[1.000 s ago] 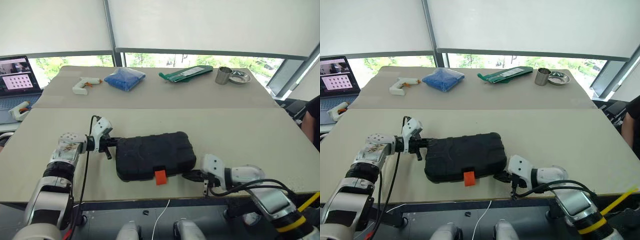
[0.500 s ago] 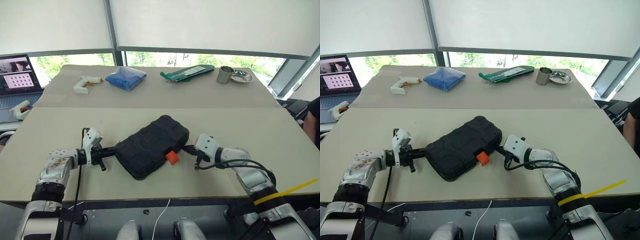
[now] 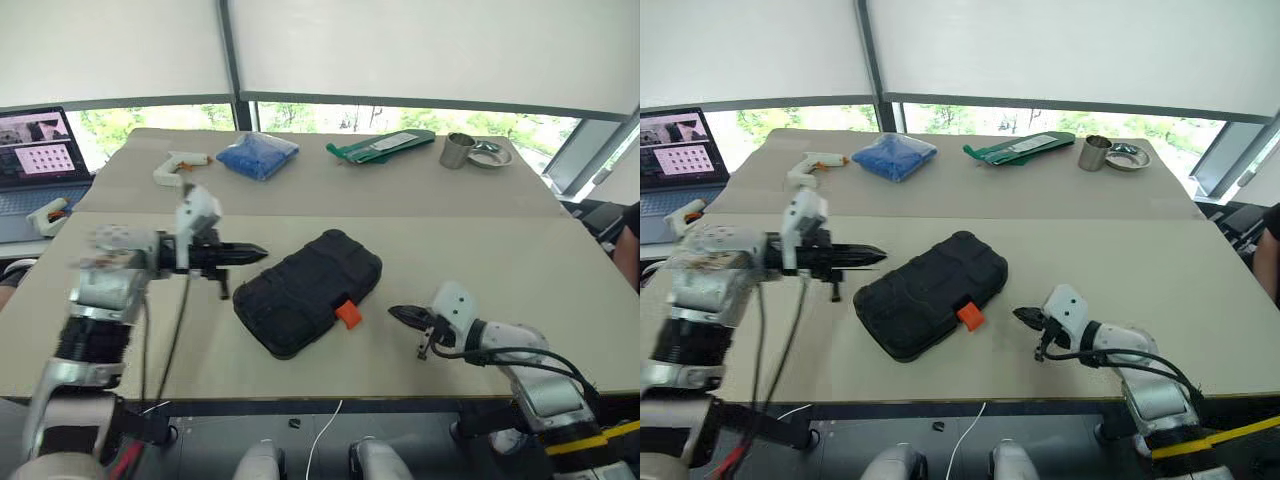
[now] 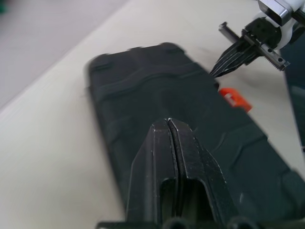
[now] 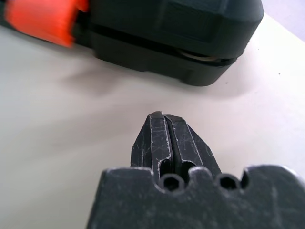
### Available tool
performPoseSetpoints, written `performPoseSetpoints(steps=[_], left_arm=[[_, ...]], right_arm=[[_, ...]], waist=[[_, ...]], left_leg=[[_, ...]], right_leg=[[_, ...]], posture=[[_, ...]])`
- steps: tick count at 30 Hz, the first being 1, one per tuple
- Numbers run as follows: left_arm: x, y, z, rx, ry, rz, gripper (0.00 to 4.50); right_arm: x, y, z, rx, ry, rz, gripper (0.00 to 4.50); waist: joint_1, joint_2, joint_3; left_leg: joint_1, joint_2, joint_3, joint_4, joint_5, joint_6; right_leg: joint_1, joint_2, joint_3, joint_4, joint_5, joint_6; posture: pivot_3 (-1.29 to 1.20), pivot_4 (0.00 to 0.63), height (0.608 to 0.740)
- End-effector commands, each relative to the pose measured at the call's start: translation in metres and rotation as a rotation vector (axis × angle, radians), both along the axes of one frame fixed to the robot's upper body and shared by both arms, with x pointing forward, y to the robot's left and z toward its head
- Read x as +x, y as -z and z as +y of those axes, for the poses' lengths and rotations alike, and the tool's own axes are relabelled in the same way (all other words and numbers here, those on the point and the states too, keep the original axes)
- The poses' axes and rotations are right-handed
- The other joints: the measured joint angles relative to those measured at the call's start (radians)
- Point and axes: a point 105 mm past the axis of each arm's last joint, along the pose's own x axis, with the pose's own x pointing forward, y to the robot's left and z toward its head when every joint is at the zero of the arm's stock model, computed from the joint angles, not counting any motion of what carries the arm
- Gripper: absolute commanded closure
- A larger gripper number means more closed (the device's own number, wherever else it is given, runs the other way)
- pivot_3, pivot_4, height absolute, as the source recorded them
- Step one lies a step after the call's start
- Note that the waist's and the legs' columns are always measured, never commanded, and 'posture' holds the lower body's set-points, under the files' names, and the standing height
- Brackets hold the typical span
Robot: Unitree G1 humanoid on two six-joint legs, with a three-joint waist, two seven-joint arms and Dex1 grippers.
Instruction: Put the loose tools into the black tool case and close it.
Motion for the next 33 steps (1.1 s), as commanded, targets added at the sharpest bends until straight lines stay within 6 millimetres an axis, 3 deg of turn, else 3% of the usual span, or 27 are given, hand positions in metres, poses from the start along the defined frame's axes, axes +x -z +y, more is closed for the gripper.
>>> performPoseSetpoints(steps=[1, 5, 9, 15, 22, 28, 33], left_arm=[[0.006, 0.027, -0.023, 0.1, -0.006, -0.011, 4.43], [0.009, 0.067, -0.032, 0.215, -0.061, 0.02, 4.43], [-0.002, 0.095, -0.037, 0.252, -0.075, 0.096, 4.43], [-0.003, 0.094, -0.043, 0.188, -0.092, 0.126, 4.43], [0.001, 0.092, -0.036, 0.159, -0.152, 0.138, 4.43], [-0.001, 0.094, -0.028, 0.138, -0.211, 0.158, 4.43], [-0.001, 0.093, -0.026, 0.131, -0.229, 0.16, 4.43]], right_arm=[[-0.012, -0.023, 0.011, 0.033, -0.066, -0.11, 4.5], [-0.018, -0.03, 0.014, 0.038, -0.065, -0.134, 4.5], [-0.024, -0.029, 0.023, 0.042, -0.072, -0.124, 4.5], [-0.026, -0.022, 0.044, 0.093, -0.118, -0.051, 4.5], [-0.015, -0.023, 0.055, 0.1, -0.128, -0.051, 4.5], [-0.007, -0.007, 0.055, 0.042, -0.127, -0.017, 4.5], [0.001, -0.005, 0.058, 0.038, -0.125, -0.024, 4.5]], waist=[[-0.009, 0.0, 0.0], [-0.009, 0.001, -0.001], [-0.007, 0.001, -0.006], [-0.002, 0.002, -0.011], [0.0, 0.003, -0.012], [-0.007, 0.003, -0.012], [-0.01, 0.005, -0.013]], left_leg=[[0.0, 0.0, 0.0, 0.0, 0.0, 0.0], [0.002, 0.0, -0.002, 0.0, 0.0, 0.0], [0.018, 0.0, -0.002, -0.001, 0.0, 0.0], [0.033, 0.0, -0.003, -0.002, 0.0, 0.0], [0.033, 0.0, -0.004, -0.003, 0.0, 0.0], [0.033, 0.0, -0.004, -0.004, 0.0, 0.0], [0.033, 0.0, -0.005, -0.005, 0.0, 0.0]], right_leg=[[0.0, 0.0, 0.0, 0.0, 0.0, 0.0], [0.001, 0.001, 0.001, 0.0, 0.0, 0.0], [0.017, 0.001, 0.001, -0.001, -0.005, 0.007], [0.032, -0.001, 0.001, -0.003, -0.01, 0.001], [0.032, -0.001, 0.001, -0.003, -0.01, 0.001], [0.031, -0.001, 0.001, -0.003, -0.01, 0.001], [0.031, 0.0, 0.001, -0.003, -0.01, 0.001]], posture=[[0.0, 0.15, 0.74], [0.0, 0.15, 0.74], [0.0, 0.15, 0.74], [0.0, 0.15, 0.74], [0.0, 0.15, 0.74], [0.0, 0.15, 0.74], [0.0, 0.15, 0.74]])
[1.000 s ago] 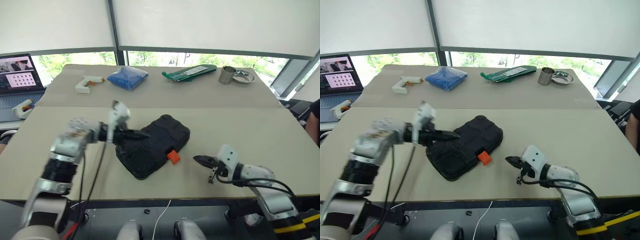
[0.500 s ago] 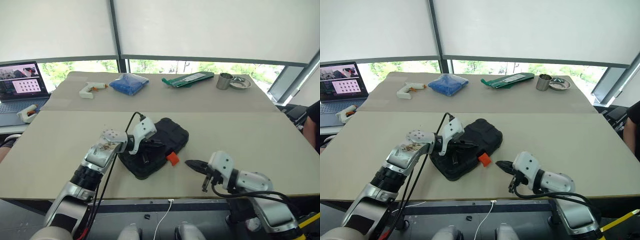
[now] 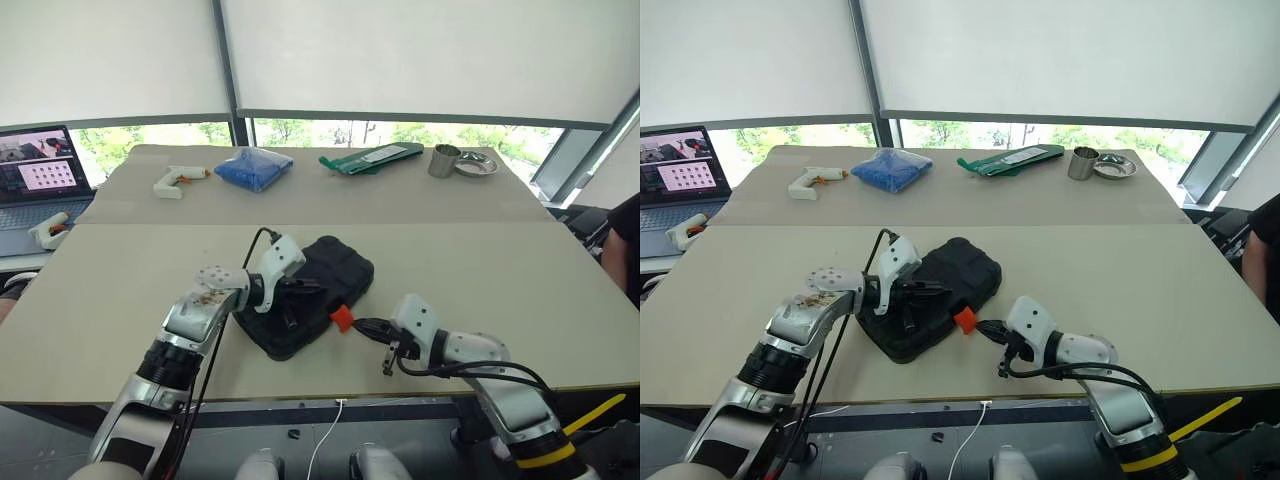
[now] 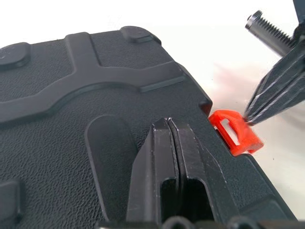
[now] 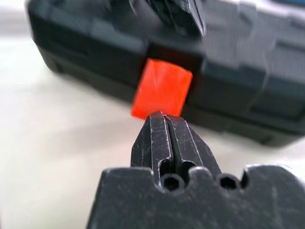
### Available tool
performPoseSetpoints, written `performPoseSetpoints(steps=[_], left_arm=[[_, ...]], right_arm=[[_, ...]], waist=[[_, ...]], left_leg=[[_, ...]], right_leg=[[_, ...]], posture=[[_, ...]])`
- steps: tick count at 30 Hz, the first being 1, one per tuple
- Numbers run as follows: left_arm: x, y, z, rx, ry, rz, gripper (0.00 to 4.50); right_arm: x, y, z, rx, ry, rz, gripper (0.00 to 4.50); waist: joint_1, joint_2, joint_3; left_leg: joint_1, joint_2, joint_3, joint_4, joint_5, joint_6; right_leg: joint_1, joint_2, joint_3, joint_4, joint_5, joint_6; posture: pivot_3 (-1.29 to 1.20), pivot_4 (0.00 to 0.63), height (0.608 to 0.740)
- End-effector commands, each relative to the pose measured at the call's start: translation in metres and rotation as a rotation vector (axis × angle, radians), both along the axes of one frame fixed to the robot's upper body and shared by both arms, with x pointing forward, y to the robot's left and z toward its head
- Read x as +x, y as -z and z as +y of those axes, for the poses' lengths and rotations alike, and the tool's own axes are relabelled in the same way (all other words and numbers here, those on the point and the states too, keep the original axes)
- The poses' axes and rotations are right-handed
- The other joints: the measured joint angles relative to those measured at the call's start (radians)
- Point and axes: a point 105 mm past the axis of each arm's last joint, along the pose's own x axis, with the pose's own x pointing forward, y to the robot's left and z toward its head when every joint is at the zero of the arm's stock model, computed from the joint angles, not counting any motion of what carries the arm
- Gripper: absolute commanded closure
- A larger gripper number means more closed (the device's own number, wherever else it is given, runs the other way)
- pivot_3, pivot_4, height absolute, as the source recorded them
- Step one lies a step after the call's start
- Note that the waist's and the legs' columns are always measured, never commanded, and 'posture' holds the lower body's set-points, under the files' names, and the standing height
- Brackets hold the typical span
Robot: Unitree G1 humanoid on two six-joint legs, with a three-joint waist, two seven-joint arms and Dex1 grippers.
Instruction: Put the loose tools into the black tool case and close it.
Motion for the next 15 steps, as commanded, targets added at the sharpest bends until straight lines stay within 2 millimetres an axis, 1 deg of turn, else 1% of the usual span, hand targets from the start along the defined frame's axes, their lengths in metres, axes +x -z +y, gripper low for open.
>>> performPoseSetpoints(steps=[1, 6, 11, 15], left_arm=[[-0.005, 0.04, 0.015, 0.073, -0.074, 0.156, 4.43], [-0.002, 0.039, 0.016, 0.069, -0.084, 0.154, 4.43], [-0.001, 0.036, 0.017, 0.065, -0.091, 0.151, 4.43], [0.0, 0.035, 0.018, 0.065, -0.095, 0.152, 4.43]], right_arm=[[0.006, -0.014, 0.006, 0.021, -0.015, -0.068, 4.5], [0.013, -0.014, 0.014, 0.036, -0.024, -0.07, 4.5], [0.015, -0.007, 0.02, 0.036, -0.038, -0.04, 4.5], [0.017, -0.006, 0.023, 0.041, -0.041, -0.03, 4.5]], waist=[[-0.001, 0.0, 0.0], [-0.001, 0.0, 0.0], [-0.002, 0.001, 0.0], [-0.002, 0.001, 0.0]], left_leg=[[0.0, 0.0, 0.0, 0.0, 0.0, 0.0], [0.0, 0.0, 0.0, -0.001, 0.0, 0.0], [0.0, 0.0, -0.002, -0.001, 0.0, 0.0], [0.0, 0.0, -0.003, -0.001, 0.0, 0.0]], right_leg=[[0.0, 0.0, 0.0, 0.0, 0.0, 0.0], [0.0, 0.0, 0.0, 0.0, 0.0, 0.0], [-0.001, 0.0, 0.0, 0.0, 0.0, 0.0], [-0.001, 0.0, 0.0, 0.0, 0.0, 0.0]], posture=[[0.0, 0.15, 0.74], [0.0, 0.15, 0.74], [0.0, 0.15, 0.74], [0.0, 0.15, 0.74]])
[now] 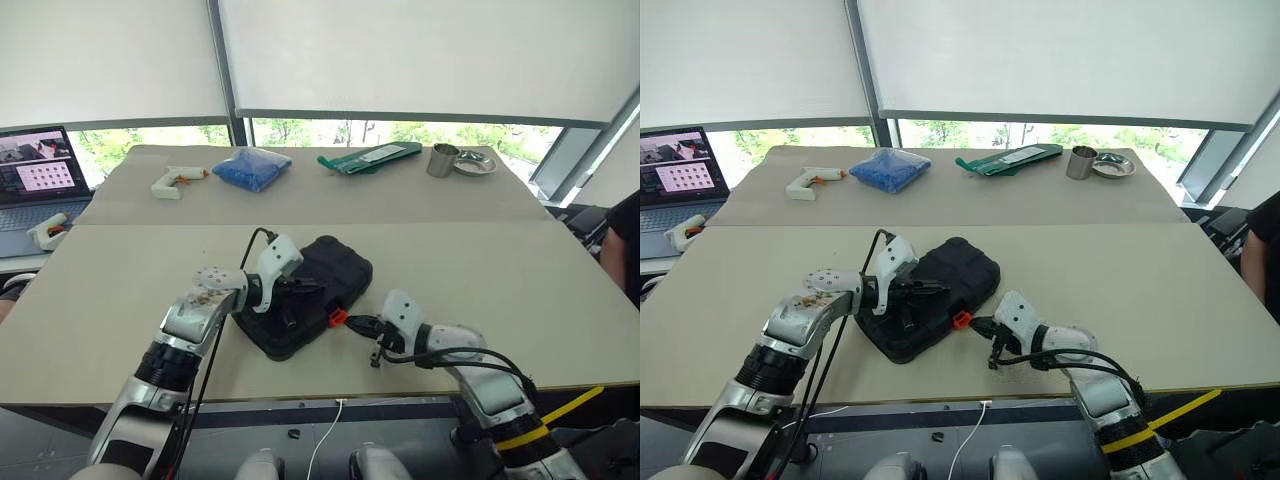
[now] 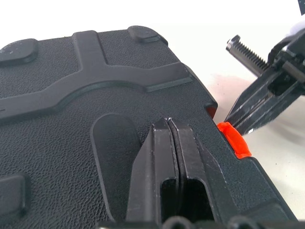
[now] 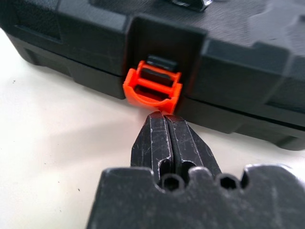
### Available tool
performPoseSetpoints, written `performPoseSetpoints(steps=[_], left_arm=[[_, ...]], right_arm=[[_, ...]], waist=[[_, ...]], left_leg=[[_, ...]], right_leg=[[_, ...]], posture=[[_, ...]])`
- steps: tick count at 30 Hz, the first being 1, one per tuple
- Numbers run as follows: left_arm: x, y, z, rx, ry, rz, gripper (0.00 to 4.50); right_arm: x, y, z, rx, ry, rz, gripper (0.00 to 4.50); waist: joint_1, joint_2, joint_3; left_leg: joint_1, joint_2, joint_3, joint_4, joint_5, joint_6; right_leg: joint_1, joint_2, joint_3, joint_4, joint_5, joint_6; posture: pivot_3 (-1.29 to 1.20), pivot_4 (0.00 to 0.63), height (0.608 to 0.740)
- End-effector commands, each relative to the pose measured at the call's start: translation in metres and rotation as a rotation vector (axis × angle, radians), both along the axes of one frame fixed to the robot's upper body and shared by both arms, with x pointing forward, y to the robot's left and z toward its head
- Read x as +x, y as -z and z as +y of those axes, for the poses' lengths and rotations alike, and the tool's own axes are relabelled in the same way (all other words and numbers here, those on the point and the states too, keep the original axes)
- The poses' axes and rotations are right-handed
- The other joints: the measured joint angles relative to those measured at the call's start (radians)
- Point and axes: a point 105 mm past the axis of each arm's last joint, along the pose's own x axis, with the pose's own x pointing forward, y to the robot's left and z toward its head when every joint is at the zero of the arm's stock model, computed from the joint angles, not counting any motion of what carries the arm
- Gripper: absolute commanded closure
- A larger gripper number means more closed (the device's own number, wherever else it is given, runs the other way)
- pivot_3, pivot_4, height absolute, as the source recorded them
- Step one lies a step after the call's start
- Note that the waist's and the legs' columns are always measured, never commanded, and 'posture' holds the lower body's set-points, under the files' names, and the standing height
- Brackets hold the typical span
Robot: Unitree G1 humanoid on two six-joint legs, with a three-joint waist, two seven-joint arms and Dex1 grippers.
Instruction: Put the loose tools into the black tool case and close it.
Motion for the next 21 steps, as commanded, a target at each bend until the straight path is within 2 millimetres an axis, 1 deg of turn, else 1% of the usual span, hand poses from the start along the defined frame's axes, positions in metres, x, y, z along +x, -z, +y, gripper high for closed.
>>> performPoseSetpoints(steps=[1, 6, 9, 12, 13, 16, 19, 21], left_arm=[[-0.003, 0.039, 0.017, 0.075, -0.074, 0.148, 4.43], [-0.003, 0.039, 0.018, 0.075, -0.078, 0.152, 4.43], [-0.003, 0.039, 0.018, 0.077, -0.08, 0.153, 4.43], [-0.002, 0.039, 0.019, 0.08, -0.08, 0.155, 4.43], [-0.002, 0.039, 0.019, 0.085, -0.075, 0.158, 4.43], [-0.002, 0.038, 0.019, 0.092, -0.069, 0.162, 4.43], [-0.001, 0.038, 0.019, 0.094, -0.069, 0.165, 4.43], [-0.001, 0.039, 0.018, 0.095, -0.067, 0.169, 4.43]], right_arm=[[0.003, -0.017, 0.008, 0.035, -0.023, -0.06, 4.5], [0.002, -0.016, 0.015, 0.064, -0.034, -0.051, 4.5], [0.002, -0.021, 0.024, 0.133, -0.031, -0.056, 4.5], [0.007, -0.024, 0.026, 0.167, -0.012, -0.066, 4.5], [0.007, -0.027, 0.027, 0.176, -0.015, -0.082, 4.5], [0.008, -0.046, 0.025, 0.233, -0.011, -0.131, 4.5], [0.005, -0.055, 0.021, 0.254, -0.02, -0.145, 4.5], [0.003, -0.061, 0.019, 0.249, -0.029, -0.159, 4.5]], waist=[[0.0, 0.0, 0.0], [-0.003, 0.0, 0.0], [-0.004, 0.0, 0.0], [-0.006, 0.001, 0.001], [-0.007, 0.001, 0.001], [-0.009, 0.001, 0.001], [-0.009, 0.001, 0.002], [-0.008, 0.001, 0.002]], left_leg=[[0.0, 0.0, 0.0, 0.0, 0.0, 0.0], [0.0, 0.0, -0.001, -0.001, 0.0, 0.0], [0.0, 0.0, -0.001, -0.001, 0.0, 0.0], [0.0, 0.0, -0.002, -0.001, 0.0, 0.0], [0.0, 0.0, -0.002, -0.002, 0.0, 0.0], [-0.001, 0.0, -0.002, -0.002, 0.0, 0.0], [-0.004, 0.0, -0.002, -0.002, 0.0, 0.0], [-0.009, 0.0, -0.002, -0.002, 0.0, 0.0]], right_leg=[[0.0, 0.0, 0.0, 0.0, 0.0, 0.0], [-0.001, 0.0, 0.0, 0.0, 0.0, 0.0], [-0.001, 0.0, 0.0, 0.0, 0.0, 0.0], [-0.002, 0.0, 0.0, 0.0, 0.0, 0.0], [-0.002, 0.0, 0.0, 0.0, 0.0, 0.0], [-0.003, 0.0, 0.0, 0.0, 0.0, 0.0], [-0.006, 0.0, 0.0, 0.0, 0.0, 0.0], [-0.011, 0.0, 0.001, 0.001, 0.0, 0.0]], posture=[[0.0, 0.15, 0.74], [0.0, 0.15, 0.74], [0.0, 0.15, 0.74], [0.0, 0.15, 0.74], [0.0, 0.15, 0.74], [0.0, 0.15, 0.74], [0.0, 0.15, 0.74], [0.0, 0.15, 0.74]])
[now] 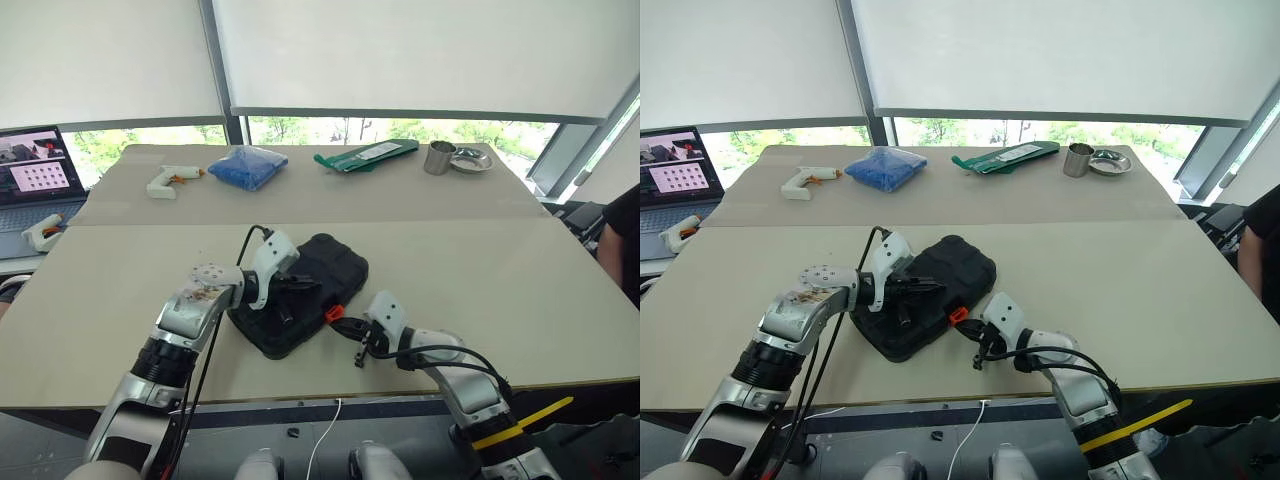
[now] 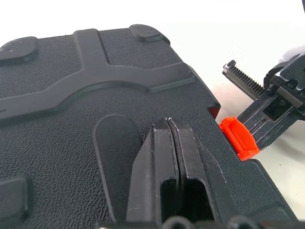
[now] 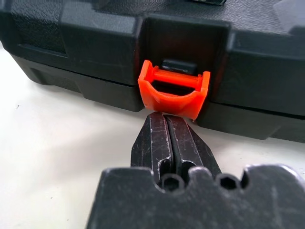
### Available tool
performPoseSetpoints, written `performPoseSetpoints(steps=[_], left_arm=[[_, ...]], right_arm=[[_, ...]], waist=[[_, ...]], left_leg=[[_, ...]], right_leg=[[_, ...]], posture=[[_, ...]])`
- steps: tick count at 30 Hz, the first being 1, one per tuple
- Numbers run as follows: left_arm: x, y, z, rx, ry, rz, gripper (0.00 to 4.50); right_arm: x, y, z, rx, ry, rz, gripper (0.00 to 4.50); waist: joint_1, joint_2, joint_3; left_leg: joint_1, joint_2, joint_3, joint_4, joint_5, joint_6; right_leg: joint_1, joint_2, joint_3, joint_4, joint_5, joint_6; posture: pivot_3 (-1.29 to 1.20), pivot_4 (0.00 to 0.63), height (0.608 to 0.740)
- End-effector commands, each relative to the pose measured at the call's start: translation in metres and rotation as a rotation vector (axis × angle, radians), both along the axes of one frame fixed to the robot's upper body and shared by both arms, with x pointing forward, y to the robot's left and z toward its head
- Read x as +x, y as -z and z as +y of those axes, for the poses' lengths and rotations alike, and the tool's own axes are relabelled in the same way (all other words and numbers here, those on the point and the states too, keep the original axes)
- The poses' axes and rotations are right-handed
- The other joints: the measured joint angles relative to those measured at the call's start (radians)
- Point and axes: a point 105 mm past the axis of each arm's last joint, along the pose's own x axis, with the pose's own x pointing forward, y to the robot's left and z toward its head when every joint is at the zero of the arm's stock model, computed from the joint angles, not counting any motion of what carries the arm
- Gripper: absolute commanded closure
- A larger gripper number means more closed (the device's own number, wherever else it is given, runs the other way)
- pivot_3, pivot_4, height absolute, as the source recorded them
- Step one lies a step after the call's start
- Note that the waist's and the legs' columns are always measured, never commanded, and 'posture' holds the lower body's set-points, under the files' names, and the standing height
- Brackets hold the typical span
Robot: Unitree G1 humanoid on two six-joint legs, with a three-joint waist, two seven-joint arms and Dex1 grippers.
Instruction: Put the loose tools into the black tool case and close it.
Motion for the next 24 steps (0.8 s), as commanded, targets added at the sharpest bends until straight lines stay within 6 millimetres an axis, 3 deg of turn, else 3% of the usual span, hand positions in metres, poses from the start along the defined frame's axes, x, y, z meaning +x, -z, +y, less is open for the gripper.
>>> performPoseSetpoints(steps=[1, 6, 12, 18, 21, 24], left_arm=[[-0.007, 0.045, 0.012, 0.086, -0.052, 0.17, 4.43], [-0.009, 0.049, 0.012, 0.088, -0.049, 0.186, 4.43], [-0.009, 0.049, 0.012, 0.087, -0.053, 0.188, 4.43], [-0.009, 0.048, 0.015, 0.086, -0.06, 0.188, 4.43], [-0.01, 0.049, 0.016, 0.086, -0.061, 0.19, 4.43], [-0.011, 0.049, 0.016, 0.085, -0.061, 0.193, 4.43]], right_arm=[[0.0, -0.066, 0.003, 0.119, -0.033, -0.207, 4.5], [-0.002, -0.073, 0.008, 0.146, -0.058, -0.185, 4.5], [0.001, -0.055, 0.009, 0.091, -0.059, -0.125, 4.5], [-0.012, -0.07, -0.009, 0.153, -0.066, -0.134, 4.5], [-0.021, -0.056, -0.017, 0.107, -0.062, -0.064, 4.5], [-0.017, -0.038, -0.02, 0.049, -0.016, 0.0, 4.5]], waist=[[0.0, 0.0, 0.0], [-0.005, 0.0, 0.0], [0.005, 0.0, 0.0], [0.009, 0.0, 0.0], [0.008, 0.0, 0.0], [0.006, 0.0, 0.0]], left_leg=[[-0.004, -0.001, 0.0, 0.0, 0.0, 0.0], [-0.004, 0.0, 0.0, 0.0, 0.0, 0.0], [-0.005, -0.001, 0.0, 0.0, 0.0, 0.0], [-0.005, -0.001, -0.001, 0.0, 0.0, 0.0], [-0.005, -0.001, -0.001, -0.001, 0.0, 0.0], [-0.005, -0.001, 0.0, -0.001, 0.0, 0.0]], right_leg=[[-0.004, 0.0, 0.001, 0.001, 0.003, 0.004], [-0.004, 0.001, 0.001, 0.001, 0.004, 0.005], [-0.004, 0.0, 0.0, -0.001, 0.004, 0.005], [-0.004, 0.0, 0.001, -0.002, 0.004, 0.005], [-0.004, 0.0, 0.0, -0.002, 0.003, 0.005], [-0.004, 0.0, 0.0, -0.002, 0.001, 0.001]], posture=[[0.0, 0.15, 0.74], [0.0, 0.15, 0.74], [0.0, 0.15, 0.74], [0.0, 0.15, 0.74], [0.0, 0.15, 0.74], [0.0, 0.15, 0.74]])
